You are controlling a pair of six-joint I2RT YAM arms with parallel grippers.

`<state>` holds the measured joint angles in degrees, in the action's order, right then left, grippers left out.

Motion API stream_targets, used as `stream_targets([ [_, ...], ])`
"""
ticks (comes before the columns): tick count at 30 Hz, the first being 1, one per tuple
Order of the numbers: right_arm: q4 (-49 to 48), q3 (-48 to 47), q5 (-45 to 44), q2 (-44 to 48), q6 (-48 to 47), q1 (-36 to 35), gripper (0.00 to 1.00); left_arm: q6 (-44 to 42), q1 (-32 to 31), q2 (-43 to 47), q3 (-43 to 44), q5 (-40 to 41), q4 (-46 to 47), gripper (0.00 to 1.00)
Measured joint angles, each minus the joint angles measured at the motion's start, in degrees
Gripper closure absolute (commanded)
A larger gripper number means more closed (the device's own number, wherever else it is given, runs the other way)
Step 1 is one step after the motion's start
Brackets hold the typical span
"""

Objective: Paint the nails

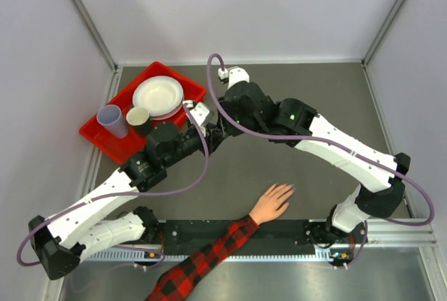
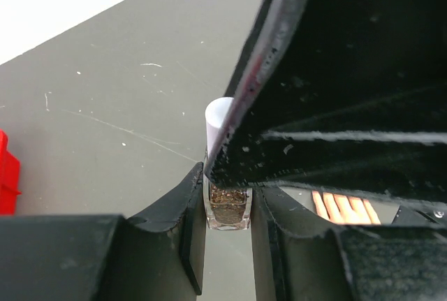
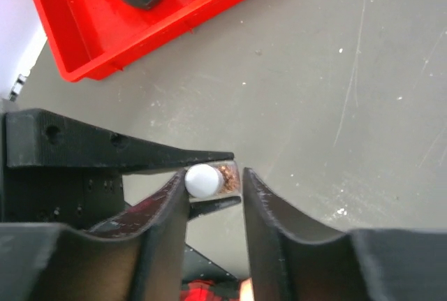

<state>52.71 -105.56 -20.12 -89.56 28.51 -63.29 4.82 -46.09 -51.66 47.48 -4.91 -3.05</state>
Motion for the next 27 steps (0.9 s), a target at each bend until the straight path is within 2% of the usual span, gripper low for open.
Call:
stream_targets([
  [2,-0.4,0.0,0.0,-0.1,-0.5,0.0,0.74,0.2,0.0,0.0,0.0,-0.2,0.0,1.00],
  [3,-0.6,0.0,0.0,-0.2,-0.9,-0.1,0.81,0.3,0.0,0.0,0.0,-0.3,0.0,1.00],
  [4,-0.9,0.0,0.3,-0.2,-1.3,-0.2,0.93,0.4,0.0,0.1,0.0,-0.4,0.0,1.00],
  [5,-1.1,0.0,0.6,-0.2,-1.6,-0.3,1.00,0.7,0.0,0.2,-0.1,-0.5,0.0,1.00],
  [11,-3.0,2.3,3.3,1.2,-8.1,-0.4,1.00,1.3,0.3,1.4,-0.7,-2.9,-0.9,1.00],
  [14,-5.9,8.3,8.6,6.0,-14.0,-0.3,1.00,1.2,0.6,2.0,-0.9,-9.1,-2.1,1.00],
  [20,-14.8,23.1,31.2,20.2,-26.4,1.8,1.00,2.5,0.7,3.5,-1.6,-31.7,-0.1,1.00],
  [24,-15.5,24.3,47.0,22.7,-30.6,4.7,1.00,5.0,0.8,2.4,-1.0,-44.5,3.1,1.00],
  [27,-15.0,24.2,54.0,22.1,-32.4,6.0,0.98,5.2,1.0,1.4,-0.1,-49.0,2.5,1.00],
])
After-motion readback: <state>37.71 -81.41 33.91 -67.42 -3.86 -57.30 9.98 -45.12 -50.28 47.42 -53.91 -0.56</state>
